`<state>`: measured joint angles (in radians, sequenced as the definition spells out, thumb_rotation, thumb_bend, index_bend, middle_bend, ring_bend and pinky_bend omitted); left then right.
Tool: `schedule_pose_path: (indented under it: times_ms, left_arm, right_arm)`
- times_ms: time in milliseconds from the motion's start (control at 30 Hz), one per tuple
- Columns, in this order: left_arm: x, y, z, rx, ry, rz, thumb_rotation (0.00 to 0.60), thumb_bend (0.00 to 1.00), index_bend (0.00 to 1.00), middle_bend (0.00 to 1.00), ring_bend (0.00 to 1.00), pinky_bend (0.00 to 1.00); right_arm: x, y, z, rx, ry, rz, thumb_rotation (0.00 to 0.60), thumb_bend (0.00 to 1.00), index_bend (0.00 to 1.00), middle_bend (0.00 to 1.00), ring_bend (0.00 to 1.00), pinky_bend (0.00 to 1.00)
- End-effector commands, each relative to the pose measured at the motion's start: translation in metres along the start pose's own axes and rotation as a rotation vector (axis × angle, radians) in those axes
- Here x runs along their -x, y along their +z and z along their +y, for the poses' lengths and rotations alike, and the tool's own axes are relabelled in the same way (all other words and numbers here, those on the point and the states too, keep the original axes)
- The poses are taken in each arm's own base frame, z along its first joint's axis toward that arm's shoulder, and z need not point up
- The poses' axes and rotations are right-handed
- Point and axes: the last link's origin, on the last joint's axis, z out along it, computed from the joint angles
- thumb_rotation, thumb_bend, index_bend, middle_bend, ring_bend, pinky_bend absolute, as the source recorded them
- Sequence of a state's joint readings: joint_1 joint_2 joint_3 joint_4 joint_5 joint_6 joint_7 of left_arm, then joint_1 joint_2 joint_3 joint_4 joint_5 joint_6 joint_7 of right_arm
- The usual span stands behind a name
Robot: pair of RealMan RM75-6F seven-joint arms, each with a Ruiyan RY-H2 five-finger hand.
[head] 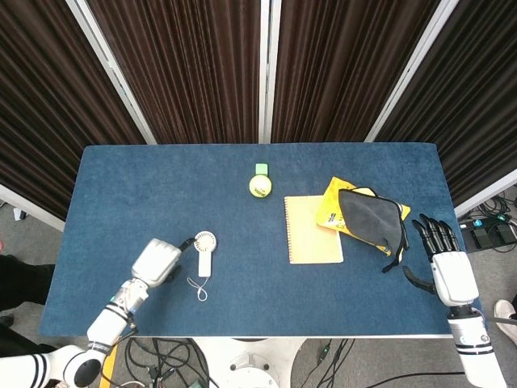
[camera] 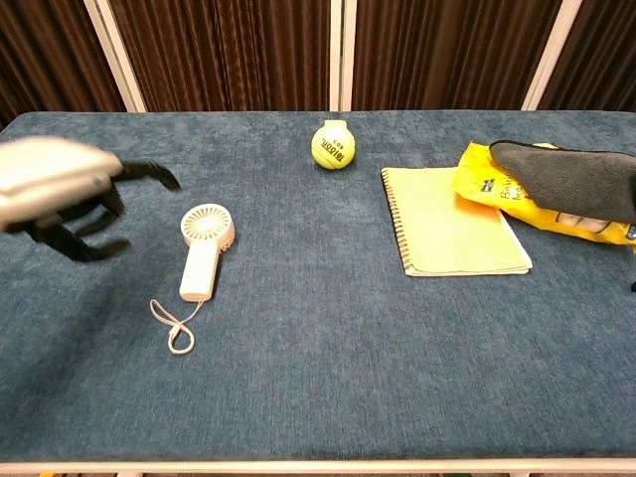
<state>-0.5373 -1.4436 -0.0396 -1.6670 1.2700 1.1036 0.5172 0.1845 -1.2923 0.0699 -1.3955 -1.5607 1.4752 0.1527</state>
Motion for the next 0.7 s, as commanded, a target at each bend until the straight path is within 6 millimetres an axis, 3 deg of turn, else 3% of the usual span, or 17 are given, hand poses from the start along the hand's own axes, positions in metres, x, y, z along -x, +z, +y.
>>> schedule_pose_path:
  times_ms: [33, 133, 167, 267, 333, 467, 700]
  left_arm:
    - [-0.009, -0.021, -0.026, -0.104, 0.003, 0.084, 0.600, 0.39, 0.19, 0.82, 0.82, 0.83]
    - [-0.005, -0.045, -0.053, -0.203, -0.011, 0.153, 0.600, 0.39, 0.21, 0.80, 0.79, 0.81]
    - [-0.003, -0.051, -0.060, -0.222, -0.021, 0.171, 0.600, 0.37, 0.21, 0.75, 0.73, 0.78]
    - [0.004, -0.073, -0.081, -0.275, -0.031, 0.187, 0.600, 0.24, 0.19, 0.38, 0.28, 0.54]
    - [0.004, -0.084, -0.090, -0.302, -0.041, 0.190, 0.600, 0.13, 0.18, 0.20, 0.11, 0.38]
    - [0.000, -0.104, -0.097, -0.331, -0.075, 0.197, 0.600, 0.04, 0.17, 0.12, 0.03, 0.24]
    - [-0.006, -0.124, -0.105, -0.359, -0.071, 0.229, 0.600, 0.00, 0.17, 0.11, 0.02, 0.21]
  right_arm:
    - [-0.001, -0.001, 0.001, 0.001, 0.001, 0.003, 0.600, 0.16, 0.00, 0.00, 0.00, 0.00]
    - [-0.004, -0.002, 0.002, -0.002, 0.000, 0.013, 0.600, 0.16, 0.00, 0.00, 0.00, 0.00]
    - [-0.004, -0.002, 0.002, -0.003, -0.001, 0.017, 0.600, 0.16, 0.00, 0.00, 0.00, 0.00]
    - [-0.007, -0.003, 0.000, -0.010, -0.002, 0.030, 0.600, 0.16, 0.00, 0.00, 0.00, 0.00]
    - [-0.009, -0.004, -0.001, -0.012, -0.002, 0.037, 0.600, 0.16, 0.00, 0.00, 0.00, 0.00]
    - [-0.012, -0.007, -0.002, -0.008, 0.015, 0.058, 0.600, 0.16, 0.00, 0.00, 0.00, 0.00]
    - [-0.005, -0.009, 0.000, -0.006, 0.024, 0.055, 0.600, 0.16, 0.00, 0.00, 0.00, 0.00]
